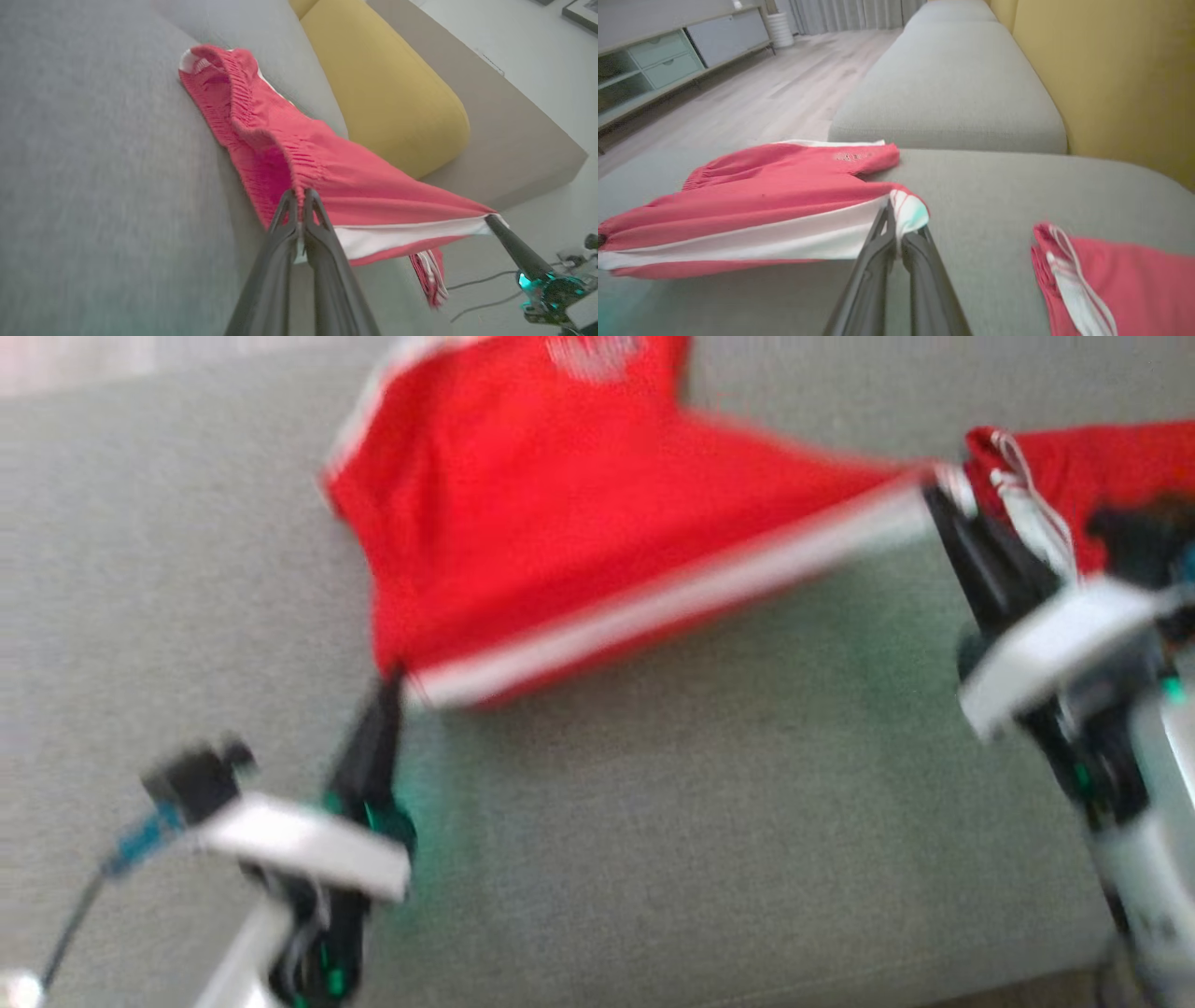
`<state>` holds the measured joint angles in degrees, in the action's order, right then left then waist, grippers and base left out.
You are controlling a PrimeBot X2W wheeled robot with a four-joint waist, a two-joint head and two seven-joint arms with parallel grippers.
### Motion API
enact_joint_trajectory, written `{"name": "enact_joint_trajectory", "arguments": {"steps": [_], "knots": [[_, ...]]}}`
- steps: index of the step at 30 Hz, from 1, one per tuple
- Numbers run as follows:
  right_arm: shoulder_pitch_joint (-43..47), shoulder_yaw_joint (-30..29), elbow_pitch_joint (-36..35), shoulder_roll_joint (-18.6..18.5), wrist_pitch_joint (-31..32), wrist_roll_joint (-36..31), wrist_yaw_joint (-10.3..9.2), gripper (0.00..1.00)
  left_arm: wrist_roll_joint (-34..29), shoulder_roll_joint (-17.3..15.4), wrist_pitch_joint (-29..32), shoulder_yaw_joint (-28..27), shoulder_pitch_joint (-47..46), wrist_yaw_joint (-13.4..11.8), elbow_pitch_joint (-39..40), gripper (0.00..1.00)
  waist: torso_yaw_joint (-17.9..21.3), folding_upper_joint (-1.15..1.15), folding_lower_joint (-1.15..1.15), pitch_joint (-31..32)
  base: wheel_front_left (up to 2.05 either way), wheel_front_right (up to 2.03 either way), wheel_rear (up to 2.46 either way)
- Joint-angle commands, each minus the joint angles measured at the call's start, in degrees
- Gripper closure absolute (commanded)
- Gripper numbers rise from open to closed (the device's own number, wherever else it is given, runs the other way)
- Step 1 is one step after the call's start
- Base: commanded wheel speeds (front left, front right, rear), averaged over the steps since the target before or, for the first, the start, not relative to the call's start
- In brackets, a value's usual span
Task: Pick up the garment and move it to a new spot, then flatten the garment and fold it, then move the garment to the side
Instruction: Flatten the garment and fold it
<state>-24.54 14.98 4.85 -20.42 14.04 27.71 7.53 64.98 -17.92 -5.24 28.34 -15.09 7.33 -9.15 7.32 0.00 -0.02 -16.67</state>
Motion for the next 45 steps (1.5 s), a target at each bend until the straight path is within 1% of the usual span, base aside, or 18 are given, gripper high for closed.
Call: {"name": "enact_joint_trajectory", "arguments": {"steps": [1, 3, 5, 8, 11, 12, 14, 15, 17, 20, 23, 25, 29, 35, 38, 41, 45], "knots": [[4.84, -2.41, -4.67, -0.87, 2.66, -0.75, -0.04, 1.0, 0.61, -2.86, 0.47, -1.23, 1.46, 0.14, 4.16, 1.0, -1.61, 0.0, 0.02, 3.17, 0.0, 0.0, 0.0], [11.22, -6.02, -9.58, -0.21, 6.94, -2.2, -0.04, 1.0, 1.35, -4.27, 1.85, -0.09, 5.7, -0.17, 8.08, 1.0, -2.26, 0.0, 0.02, 4.44, 0.0, 0.0, 0.0], [17.64, -9.47, -15.05, 1.34, 11.55, -3.23, -0.04, 1.0, 1.73, -5.98, 3.69, 0.99, 9.44, -1.63, 12.07, 1.0, -2.7, 0.0, 0.02, 5.4, 0.0, 0.0, 0.0], [26.26, -14.05, -22.8, 3.91, 18.39, -5.03, -0.04, 1.0, 3.08, -8.44, 6.59, 2.12, 14.65, -4.41, 18.16, 1.0, -2.92, 0.0, 0.02, 6.27, 0.0, 0.0, 0.0], [32.47, -18.07, -29.12, 6.52, 23.63, -7.09, -0.04, 1.0, 3.83, -11.03, 9.11, 2.92, 19.16, -7.87, 23.9, 1.0, -3.05, 0.0, 0.02, 6.61, 0.0, 0.0, 0.0], [32.47, -18.07, -29.12, 6.52, 23.63, -7.09, -0.04, 1.0, 3.83, -11.03, 9.11, 2.92, 19.16, -7.87, 23.9, 1.0, -3.05, 0.0, 0.02, 6.61, 0.0, 0.0, 0.0], [34.83, -20.02, -32.64, 7.96, 25.76, -8.53, -0.04, 1.0, 3.83, -12.05, 10.13, 3.39, 20.95, -9.67, 27.08, 1.0, -3.26, 0.0, 0.02, 6.73, 0.0, 0.0, 0.0], [35.23, -20.47, -34.03, 8.5, 26.26, -8.93, -0.04, 1.0, 3.99, -11.97, 10.12, 3.42, 21.39, -10.14, 28.37, 1.0, -3.38, 0.0, 0.02, 6.76, 0.0, 0.0, 0.0], [34.74, -20.5, -35.64, 8.49, 26.66, -9.7, -0.04, 1.0, 4.12, -11.24, 9.52, 3.19, 21.46, -10.7, 29.8, 1.0, -3.79, 0.0, 0.02, 6.72, 0.0, 0.0, 0.0], [31.02, -18.58, -36.2, 7.38, 26.14, -10.2, -0.04, 1.0, 2.6, -9.13, 8.61, 3.11, 19.02, -12.64, 28.1, 1.0, -4.81, 0.0, 0.02, 6.35, 0.0, 0.0, 0.0], [25.12, -15.62, -34.62, 5.86, 25.78, -10.08, -0.04, 1.0, 2.07, -5.41, 7.58, 3.07, 14.6, -13.16, 24.97, 1.0, -6.14, 0.0, 0.02, 5.3, 0.0, 0.0, 0.0], [20.27, -13.56, -32.08, 4.29, 25.11, -9.74, -0.04, 1.0, 1.16, -3.19, 6.69, 2.93, 11.16, -13.38, 21.92, 1.0, -7.11, 0.0, 0.02, 4.23, 0.0, 0.0, 0.0], [9.37, -10.4, -24.27, 1.27, 21.32, -8.77, -0.04, 1.0, -0.18, 1.09, 4.95, 2.59, 3.8, -12.81, 14.79, 1.0, -9.55, 0.0, 0.02, 1.3, 0.0, 0.0, 0.0], [-4.1, -6.63, -11.73, -0.21, 16.76, -7.83, -0.04, 1.0, -2.14, 6.56, 3.28, 3.02, -6.28, -11.81, 4.39, 1.0, -13.63, 0.0, 0.02, -3.68, 0.0, 0.0, 0.0], [-9.58, -4.15, -5.77, -0.86, 15.14, -7.4, -0.04, 1.0, -2.96, 8.88, 1.35, 2.53, -10.25, -11.38, -0.51, 1.0, -15.16, 0.0, 0.02, -5.84, 0.0, 0.0, 0.0], [-14.21, -1.58, -0.13, -1.04, 13.64, -6.76, -0.04, 1.0, -4.17, 10.39, -0.79, 2.15, -13.47, -11.26, -4.93, 1.0, -16.28, 0.0, 0.02, -7.78, 0.0, 0.0, 0.0], [-18.93, 1.26, 6.55, -1.06, 11.21, -5.95, -0.04, 1.0, -4.49, 11.99, -2.16, 2.66, -16.48, -9.63, -9.2, 1.0, -17.39, 0.0, 0.02, -9.52, 0.0, 0.0, 0.0]]}}
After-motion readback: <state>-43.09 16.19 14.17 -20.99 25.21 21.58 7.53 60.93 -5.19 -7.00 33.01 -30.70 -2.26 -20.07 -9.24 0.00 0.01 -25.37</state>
